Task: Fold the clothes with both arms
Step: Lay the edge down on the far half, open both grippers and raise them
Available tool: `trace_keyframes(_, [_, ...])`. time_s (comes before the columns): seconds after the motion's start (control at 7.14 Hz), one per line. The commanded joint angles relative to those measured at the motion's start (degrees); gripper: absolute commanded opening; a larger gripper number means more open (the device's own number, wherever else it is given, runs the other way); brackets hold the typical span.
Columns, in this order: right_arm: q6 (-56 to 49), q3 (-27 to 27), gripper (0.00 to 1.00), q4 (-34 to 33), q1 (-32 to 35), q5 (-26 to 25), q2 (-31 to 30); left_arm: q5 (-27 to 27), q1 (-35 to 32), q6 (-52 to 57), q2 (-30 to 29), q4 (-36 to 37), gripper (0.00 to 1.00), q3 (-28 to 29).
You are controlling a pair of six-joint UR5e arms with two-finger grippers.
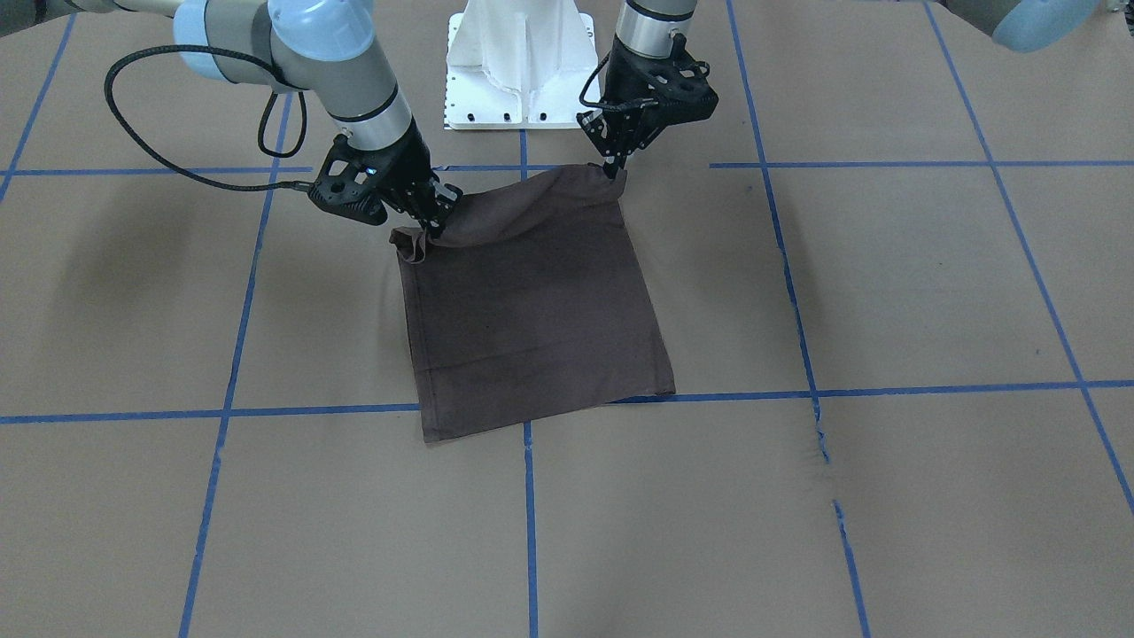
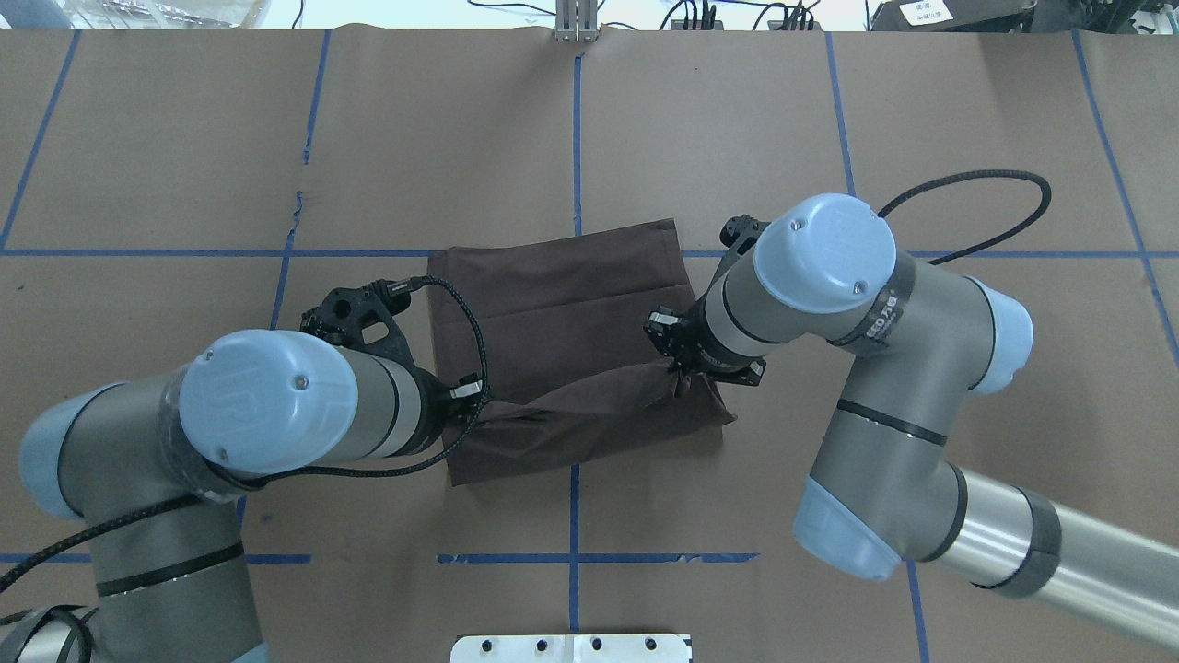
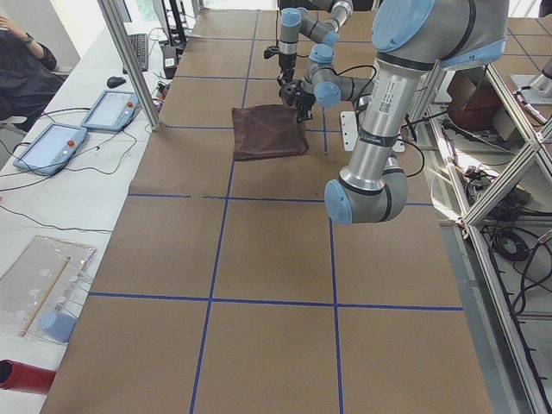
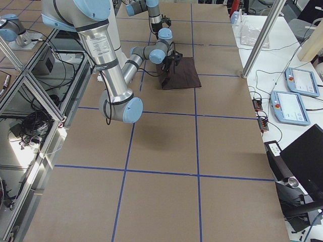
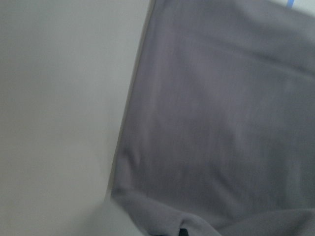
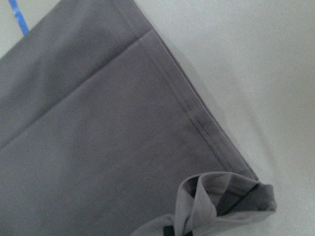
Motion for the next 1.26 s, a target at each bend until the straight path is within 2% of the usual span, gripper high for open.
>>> trace_keyframes(0.0, [-2.9,-8.2,0.0,0.9,5.4,4.2,5.1,-0.7,-3.9,1.7,-0.9,-3.4,0.0,4.5])
trace_keyframes(0.28, [-2.7,-15.7,0.0,6.1,5.5,4.3,8.6,-0.7,-5.9,1.7,-2.8,-9.3,0.0,11.8])
trace_keyframes(0.56, [-3.0,-18.9,0.0,6.8,6.4,4.3,9.9,-0.7,-8.2,1.8,-3.6,-11.6,0.0,15.2])
trace_keyframes(0.7, [-3.4,-25.5,0.0,6.8,8.4,6.3,14.2,-0.8,-11.1,3.2,-5.9,-11.8,0.0,19.2])
trace_keyframes(0.84, [-3.9,-36.4,0.33,8.4,9.9,7.0,20.1,-0.8,-14.9,5.6,-8.9,-15.4,0.4,26.9])
trace_keyframes(0.98, [-8.6,-42.5,0.99,9.9,12.7,7.3,23.7,-0.7,-18.6,14.0,-10.6,-22.0,0.99,35.6])
trace_keyframes(1.12, [-14.9,-45.2,1.0,10.0,16.5,9.7,23.9,-0.8,-22.9,19.1,-10.7,-25.9,1.0,40.0])
